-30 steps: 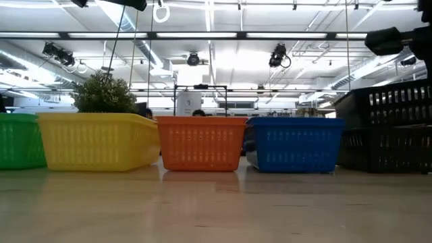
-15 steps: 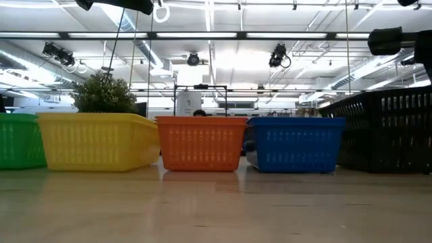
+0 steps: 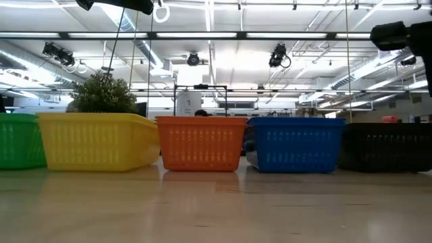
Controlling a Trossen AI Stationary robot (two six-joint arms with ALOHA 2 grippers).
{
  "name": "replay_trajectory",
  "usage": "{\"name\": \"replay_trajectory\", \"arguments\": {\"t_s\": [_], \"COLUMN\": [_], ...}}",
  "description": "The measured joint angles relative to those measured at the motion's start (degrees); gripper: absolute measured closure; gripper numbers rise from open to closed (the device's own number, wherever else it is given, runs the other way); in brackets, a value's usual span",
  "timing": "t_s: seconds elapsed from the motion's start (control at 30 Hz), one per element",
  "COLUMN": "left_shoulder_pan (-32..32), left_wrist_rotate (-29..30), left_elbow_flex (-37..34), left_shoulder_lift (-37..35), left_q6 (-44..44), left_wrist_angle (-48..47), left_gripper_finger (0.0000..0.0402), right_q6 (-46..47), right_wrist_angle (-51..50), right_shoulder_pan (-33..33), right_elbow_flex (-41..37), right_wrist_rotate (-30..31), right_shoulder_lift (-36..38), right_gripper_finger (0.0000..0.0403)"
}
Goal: Stack baskets by color
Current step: Stack the top black bin on top of the bottom black bin
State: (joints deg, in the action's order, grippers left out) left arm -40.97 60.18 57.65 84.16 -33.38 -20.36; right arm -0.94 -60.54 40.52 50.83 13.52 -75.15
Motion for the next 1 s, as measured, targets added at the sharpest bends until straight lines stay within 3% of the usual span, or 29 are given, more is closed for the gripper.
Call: {"name": "replay_trajectory", "arguments": {"t_s": [0.17,0.33,0.43,0.57,0.7,1.0], "left_shoulder_pan": [0.00,0.00,0.00,0.00,-0.04,-0.11], "left_wrist_rotate": [0.00,0.00,0.00,0.00,-0.02,-0.02], "left_elbow_flex": [0.00,0.00,0.00,0.00,0.00,0.00], "left_shoulder_lift": [0.00,0.00,0.00,0.00,0.00,0.00], "left_q6": [0.04,0.06,0.06,0.00,-0.60,-0.59], "left_wrist_angle": [0.00,-0.02,-0.02,-0.02,0.00,0.24], "left_gripper_finger": [0.0385,0.0380,0.0385,0.0391,0.0388,0.0389], "right_q6": [18.96,42.80,51.54,46.22,43.75,39.99], "right_wrist_angle": [1.08,1.31,4.09,16.97,23.60,26.15], "right_shoulder_pan": [-1.35,-4.74,-10.14,-17.02,-20.85,-21.39], "right_elbow_flex": [-0.59,-4.58,-7.83,-11.57,-12.48,-12.48], "right_wrist_rotate": [2.36,20.76,21.26,12.32,5.13,1.74], "right_shoulder_lift": [6.37,11.65,12.77,11.14,6.10,-5.04], "right_gripper_finger": [0.0283,0.0309,0.0342,0.0392,0.0394,0.0399]}}
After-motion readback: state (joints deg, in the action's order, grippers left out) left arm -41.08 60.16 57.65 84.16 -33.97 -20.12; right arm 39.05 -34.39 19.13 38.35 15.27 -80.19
